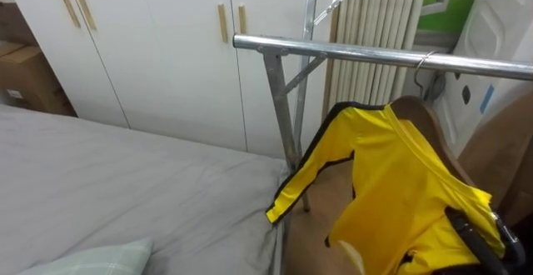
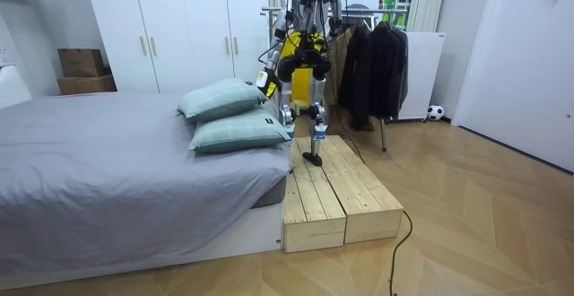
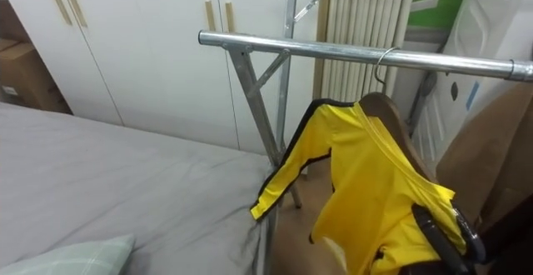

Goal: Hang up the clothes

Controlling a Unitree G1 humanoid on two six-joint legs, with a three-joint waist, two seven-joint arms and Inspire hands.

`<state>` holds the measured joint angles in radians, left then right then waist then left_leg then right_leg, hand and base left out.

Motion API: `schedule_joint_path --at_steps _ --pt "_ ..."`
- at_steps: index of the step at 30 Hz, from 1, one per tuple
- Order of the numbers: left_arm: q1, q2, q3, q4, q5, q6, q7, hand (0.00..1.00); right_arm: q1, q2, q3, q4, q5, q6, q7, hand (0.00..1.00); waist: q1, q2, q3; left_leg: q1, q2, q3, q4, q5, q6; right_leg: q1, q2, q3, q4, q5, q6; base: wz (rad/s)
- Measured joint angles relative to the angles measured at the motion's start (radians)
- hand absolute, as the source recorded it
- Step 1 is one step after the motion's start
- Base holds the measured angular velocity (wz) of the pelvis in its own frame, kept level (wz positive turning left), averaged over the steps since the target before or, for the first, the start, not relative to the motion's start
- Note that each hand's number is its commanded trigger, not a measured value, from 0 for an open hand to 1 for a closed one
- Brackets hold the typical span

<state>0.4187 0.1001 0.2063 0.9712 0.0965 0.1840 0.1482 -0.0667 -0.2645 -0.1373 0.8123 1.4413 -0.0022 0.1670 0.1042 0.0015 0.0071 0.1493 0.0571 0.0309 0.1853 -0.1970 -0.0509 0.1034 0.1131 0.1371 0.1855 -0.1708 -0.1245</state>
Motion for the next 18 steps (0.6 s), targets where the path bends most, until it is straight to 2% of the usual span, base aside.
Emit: schedule_joint_path --at_steps 2,5,7,8,10,11,13,15,16,18 --pt "0.002 0.0 0.006 -0.001 -0.004 -0.004 0.0 0.0 0.007 0.0 0.0 0.003 -0.047 0.0 0.001 0.0 -0.005 -0.003 -0.0011 0.002 0.0 -0.003 0.0 0.0 0.0 0.005 0.0 -0.005 0.0 0.0 0.0 0.07" --pt "0.003 0.0 0.008 -0.001 -0.004 -0.004 0.003 0.0 0.012 0.0 -0.002 0.007 -0.223 -0.002 -0.005 0.0 -0.024 -0.015 0.0053 0.004 0.0 -0.004 0.001 0.0 0.0 0.005 0.0 -0.004 0.001 0.0 0.0 0.0" --pt "0.004 0.001 0.008 -0.001 -0.004 -0.004 0.01 0.0 0.012 -0.005 -0.002 -0.019 -0.471 -0.014 -0.069 0.0 -0.028 -0.02 0.0042 -0.002 0.0 -0.003 0.002 0.0 0.0 -0.003 0.001 0.006 0.005 -0.003 0.003 -0.06" --pt "0.004 0.0 0.007 -0.001 -0.003 -0.006 0.013 0.0 0.01 -0.006 -0.002 -0.023 -0.541 -0.019 -0.09 0.0 -0.028 -0.022 0.0031 -0.004 -0.001 -0.003 0.003 0.0 0.0 -0.004 0.003 0.014 0.005 -0.005 0.005 0.0" --pt "0.004 0.002 0.007 -0.001 -0.004 -0.024 0.015 0.0 0.006 -0.014 -0.002 -0.053 -0.835 -0.024 -0.195 0.0 -0.025 -0.027 0.0009 -0.016 -0.002 -0.003 0.004 0.0 0.0 -0.019 0.004 0.017 0.012 -0.005 0.007 0.0" --pt "0.003 0.002 0.007 0.0 -0.004 -0.03 0.016 0.0 0.004 -0.016 -0.002 -0.068 -0.897 -0.024 -0.224 0.0 -0.026 -0.027 0.0004 -0.019 -0.002 -0.003 0.005 0.0 0.0 -0.025 0.004 0.017 0.017 -0.005 0.007 -0.05" --pt "0.005 0.007 0.009 0.0 -0.005 -0.039 0.018 0.0 -0.017 -0.017 -0.006 -0.086 -1.094 -0.032 -0.355 0.0 -0.026 -0.038 0.0027 -0.024 -0.002 -0.003 0.004 0.0 0.0 -0.04 0.002 0.009 0.028 -0.003 0.007 -0.08" --pt "0.002 0.012 0.007 0.0 -0.004 -0.04 0.018 0.0 -0.017 -0.023 -0.005 -0.115 -1.241 -0.032 -0.448 0.0 -0.025 -0.046 -0.0006 -0.034 -0.002 -0.001 0.004 0.0 0.0 -0.051 0.001 -0.001 0.036 -0.003 0.007 0.0" --pt "-0.002 0.015 0.006 0.0 -0.004 -0.041 0.017 0.0 -0.021 -0.028 -0.003 -0.138 -1.319 -0.033 -0.5 0.0 -0.023 -0.049 0.0021 -0.035 -0.001 0.0 0.004 0.0 0.0 -0.052 0.001 -0.001 0.036 -0.003 0.007 0.03" --pt "-0.001 0.022 -0.004 0.0 -0.004 -0.041 0.014 0.0 -0.022 -0.039 -0.003 -0.177 -1.414 -0.042 -0.573 0.0 -0.022 -0.048 0.0018 -0.035 -0.001 0.0 0.004 0.0 0.0 -0.052 0.001 -0.002 0.037 -0.004 0.007 0.04"
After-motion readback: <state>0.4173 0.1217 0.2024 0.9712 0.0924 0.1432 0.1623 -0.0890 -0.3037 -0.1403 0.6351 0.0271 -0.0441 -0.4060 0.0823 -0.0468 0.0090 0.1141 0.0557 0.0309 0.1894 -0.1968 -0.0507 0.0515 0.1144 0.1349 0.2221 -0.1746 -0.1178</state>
